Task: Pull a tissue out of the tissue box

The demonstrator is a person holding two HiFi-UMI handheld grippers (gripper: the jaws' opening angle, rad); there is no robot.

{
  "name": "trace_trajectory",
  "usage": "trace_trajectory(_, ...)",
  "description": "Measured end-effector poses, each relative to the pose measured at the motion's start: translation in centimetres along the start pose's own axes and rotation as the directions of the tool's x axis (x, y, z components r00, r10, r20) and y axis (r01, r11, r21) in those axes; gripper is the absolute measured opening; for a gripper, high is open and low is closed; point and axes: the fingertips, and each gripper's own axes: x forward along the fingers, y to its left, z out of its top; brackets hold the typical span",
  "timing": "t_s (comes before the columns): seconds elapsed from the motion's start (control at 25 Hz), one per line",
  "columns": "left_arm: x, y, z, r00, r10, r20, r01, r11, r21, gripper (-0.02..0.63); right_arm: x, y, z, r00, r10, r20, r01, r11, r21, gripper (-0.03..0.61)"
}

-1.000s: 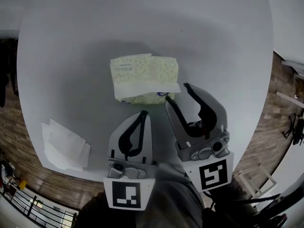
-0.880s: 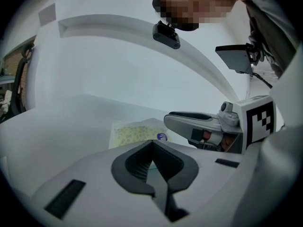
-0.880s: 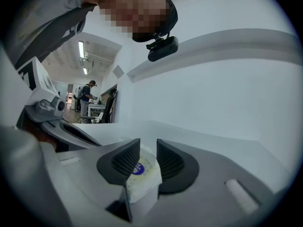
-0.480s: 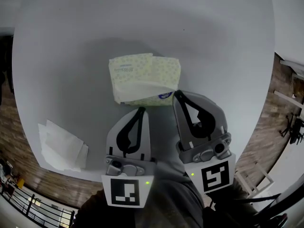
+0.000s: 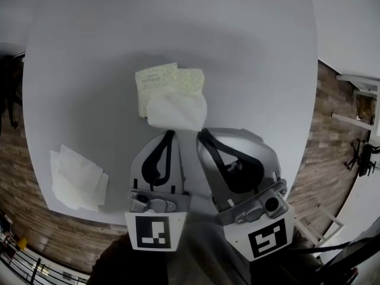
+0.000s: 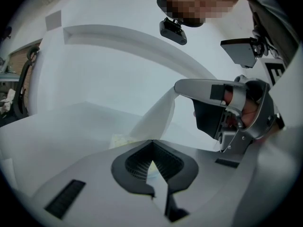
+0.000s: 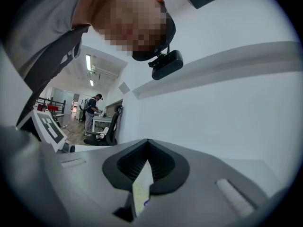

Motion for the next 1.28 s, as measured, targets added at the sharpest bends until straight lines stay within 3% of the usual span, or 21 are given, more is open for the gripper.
trace_trajectory(0.24,-5.5,-1.4,3.3,0.996,0.041,0.083,-0.038,0.999,-0.029,0.002,-3.7,4.3,5.7,0.996,0.030,0.084,-0.026,0.999,-0.043,0.002)
trace_trajectory(0.36,-10.2,-2.7,4.4,0.990,0.067,0.125,-0.067,0.998,-0.005,0.002,-6.6,7.4,7.6,0.990,0.060,0.128,-0.052,0.997,-0.063,0.002)
trace_trajectory(0.6,-19.5,-2.1,5.0,0.958,0.218,0.188,-0.212,0.976,-0.051,0.002,-7.8,11.8,8.4,0.985,0.125,0.123,-0.125,0.992,-0.008,0.002)
trace_trajectory(0.8,-25.2,2.2,4.7,0.936,0.293,0.195,-0.285,0.956,-0.065,0.002,-3.2,17.2,7.4,0.979,0.197,0.056,-0.198,0.980,0.013,0.002)
trace_trajectory(1.0,-29.8,10.0,5.2,0.909,0.363,0.204,-0.352,0.932,-0.089,0.002,5.3,23.8,6.3,0.966,0.257,-0.012,-0.257,0.966,0.039,0.002)
trace_trajectory(1.2,-33.8,17.7,4.4,0.871,0.451,0.197,-0.432,0.892,-0.131,0.002,11.0,27.8,7.9,0.967,0.251,0.049,-0.251,0.968,-0.005,0.002)
trace_trajectory(1.28,-34.5,19.2,3.6,0.865,0.465,0.189,-0.443,0.884,-0.150,0.002,11.6,28.4,8.3,0.969,0.235,0.070,-0.234,0.972,-0.032,0.002)
